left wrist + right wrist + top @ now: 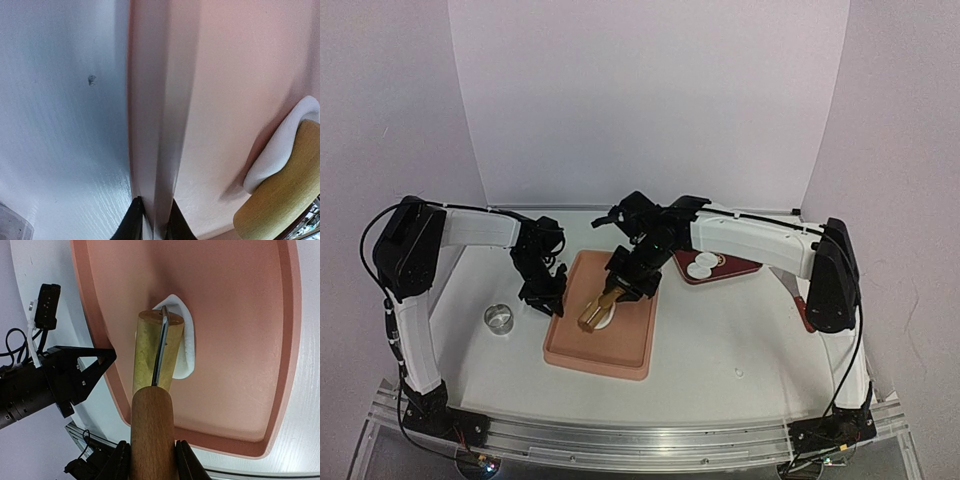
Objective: Roll out the dumpling wrappers from the dough
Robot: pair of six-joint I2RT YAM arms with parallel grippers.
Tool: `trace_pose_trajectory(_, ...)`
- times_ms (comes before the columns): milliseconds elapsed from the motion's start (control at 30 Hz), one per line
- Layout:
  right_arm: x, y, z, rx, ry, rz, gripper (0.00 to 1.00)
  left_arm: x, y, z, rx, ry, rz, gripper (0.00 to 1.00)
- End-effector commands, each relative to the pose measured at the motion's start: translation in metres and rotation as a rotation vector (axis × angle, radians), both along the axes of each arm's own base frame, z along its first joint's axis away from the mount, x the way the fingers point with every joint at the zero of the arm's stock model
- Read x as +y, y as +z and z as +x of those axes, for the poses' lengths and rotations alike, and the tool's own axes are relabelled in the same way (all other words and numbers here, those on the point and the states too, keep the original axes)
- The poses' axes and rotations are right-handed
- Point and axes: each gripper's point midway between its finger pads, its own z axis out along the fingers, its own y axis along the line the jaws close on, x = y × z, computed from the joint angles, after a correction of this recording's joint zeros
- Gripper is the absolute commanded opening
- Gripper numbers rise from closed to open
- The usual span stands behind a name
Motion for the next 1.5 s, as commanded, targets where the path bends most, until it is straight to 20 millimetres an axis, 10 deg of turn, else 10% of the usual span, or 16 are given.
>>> trace_pose_trajectory(0, -0.046, -0.059, -0.02, 0.149, -0.096, -0.177, 0.0, 0.01, -0.027, -0.009, 0.031, -0.001, 0.049, 0.1)
trace_pose_trajectory(533, -0.14, -0.181, -0.023, 0.247, 0.078, -0.569, 0.0, 0.013, -0.044, -0.019, 0.093, 0.018, 0.07, 0.0)
trace_pose_trajectory(700, -0.195, -0.228, -0.056, 0.337, 0.216, -0.795, 0.0, 0.01, -0.045, -0.015, 0.102, 0.038, 0.065, 0.0)
trace_pose_trajectory(967, -0.175, -0.244, -0.051, 0.356, 0.267, -0.72, 0.0, 0.009, -0.047, -0.018, 0.112, 0.063, 0.059, 0.0)
trace_pose_trajectory(1333, -0.142, -0.21, -0.02, 0.208, 0.285, -0.598, 0.0, 0.014, -0.047, -0.017, 0.099, 0.073, 0.083, 0.0)
trace_pose_trajectory(1467, -0.044, -0.103, 0.014, -0.016, 0.428, -0.215, 0.0, 0.017, -0.044, -0.019, 0.085, 0.071, 0.085, 0.0)
